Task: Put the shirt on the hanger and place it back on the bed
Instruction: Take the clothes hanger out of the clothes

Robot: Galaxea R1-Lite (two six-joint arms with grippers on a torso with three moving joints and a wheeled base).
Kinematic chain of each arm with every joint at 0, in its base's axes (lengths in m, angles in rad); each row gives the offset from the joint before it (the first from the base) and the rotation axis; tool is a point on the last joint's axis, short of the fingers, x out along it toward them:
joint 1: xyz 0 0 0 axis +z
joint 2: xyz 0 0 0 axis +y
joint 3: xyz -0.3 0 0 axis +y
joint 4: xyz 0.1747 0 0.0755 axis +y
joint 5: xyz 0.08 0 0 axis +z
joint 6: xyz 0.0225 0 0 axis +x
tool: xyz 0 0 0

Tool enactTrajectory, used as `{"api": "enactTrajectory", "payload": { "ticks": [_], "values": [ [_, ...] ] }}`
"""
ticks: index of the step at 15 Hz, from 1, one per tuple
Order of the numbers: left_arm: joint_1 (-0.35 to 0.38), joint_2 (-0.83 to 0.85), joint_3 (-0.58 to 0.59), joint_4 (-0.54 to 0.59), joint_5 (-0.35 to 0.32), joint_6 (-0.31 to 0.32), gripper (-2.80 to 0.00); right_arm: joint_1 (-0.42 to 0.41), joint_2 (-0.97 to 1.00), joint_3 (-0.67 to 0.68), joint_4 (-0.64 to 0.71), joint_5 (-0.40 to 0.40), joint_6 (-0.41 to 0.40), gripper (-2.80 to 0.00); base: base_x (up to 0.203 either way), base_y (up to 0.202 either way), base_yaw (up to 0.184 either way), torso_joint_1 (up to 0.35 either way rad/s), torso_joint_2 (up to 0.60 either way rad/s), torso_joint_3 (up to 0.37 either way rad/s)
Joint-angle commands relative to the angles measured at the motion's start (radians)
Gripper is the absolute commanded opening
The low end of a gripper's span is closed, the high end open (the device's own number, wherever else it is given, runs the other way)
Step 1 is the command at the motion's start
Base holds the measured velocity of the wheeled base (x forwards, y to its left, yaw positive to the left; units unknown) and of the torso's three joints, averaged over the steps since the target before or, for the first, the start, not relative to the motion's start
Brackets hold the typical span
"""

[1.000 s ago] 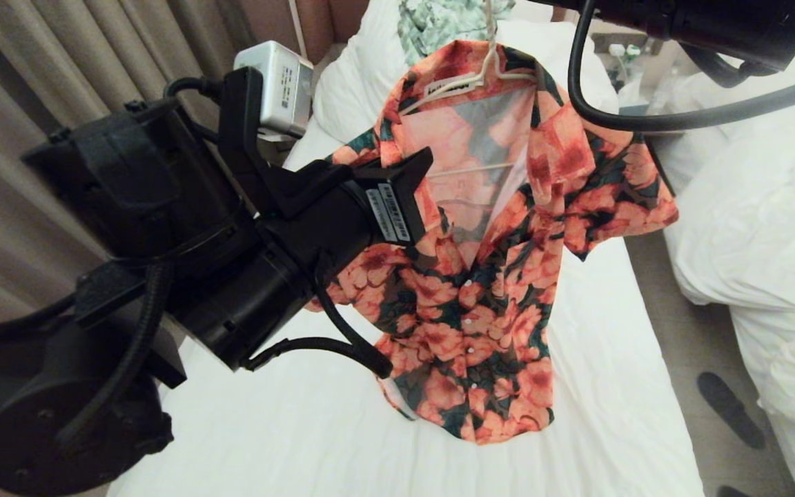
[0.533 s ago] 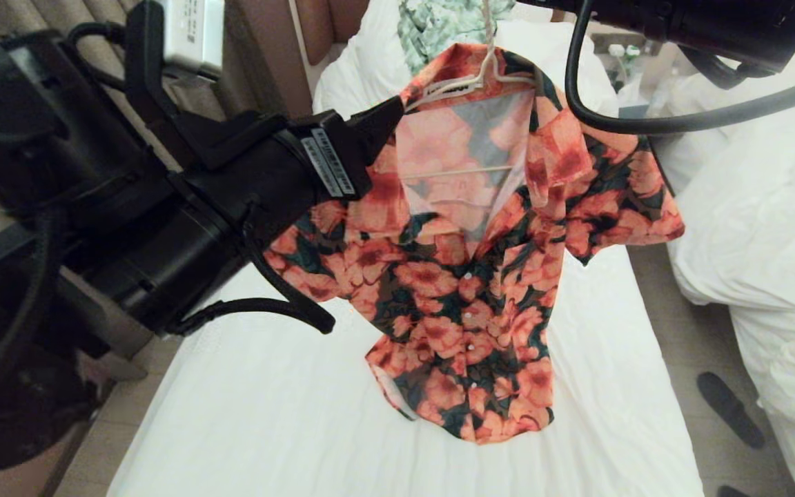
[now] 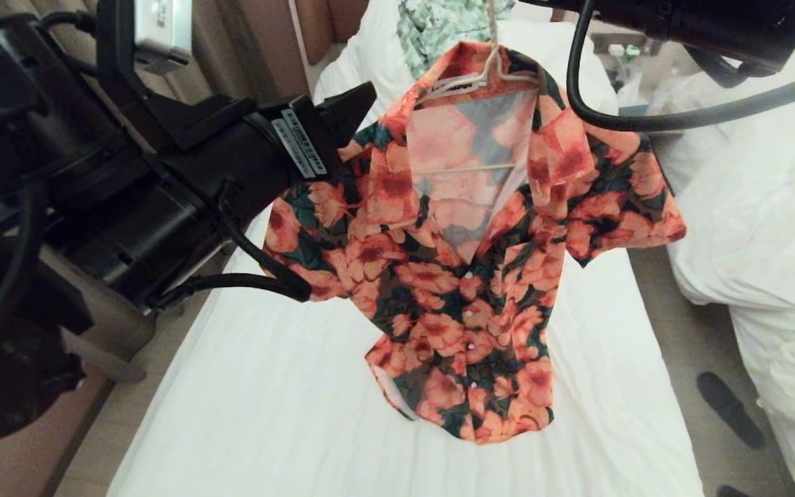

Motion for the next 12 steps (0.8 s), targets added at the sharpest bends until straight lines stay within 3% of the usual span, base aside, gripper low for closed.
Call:
{"api": "enactTrajectory", "payload": {
  "ticks": [1,6,9,12],
  "values": [
    [0.064,0.005,-0.011,0.010,-0.009,0.000,-2.80,-0.013,0.001,-0.002,-0.002,0.002,-0.011,-2.80,0.000,0.000,0.000,0.000,0.00,0.000],
    [0.305,-0.013,-0.070,0.192,-0.117,0.001,-2.80,-0.046,0.012,-0.003,-0.103,0.037,-0.046,-2.80,0.000,0.000,0.000,0.000,0.00,0.000],
    [0.365,-0.016,-0.102,0.281,-0.128,0.001,-2.80,-0.053,0.023,-0.003,-0.158,0.042,-0.086,-2.80,0.000,0.000,0.000,0.000,0.00,0.000],
    [0.373,-0.018,-0.105,0.314,-0.132,0.001,-2.80,-0.072,0.026,-0.003,-0.220,0.054,-0.115,-2.80,0.000,0.000,0.000,0.000,0.00,0.000]
  ]
}}
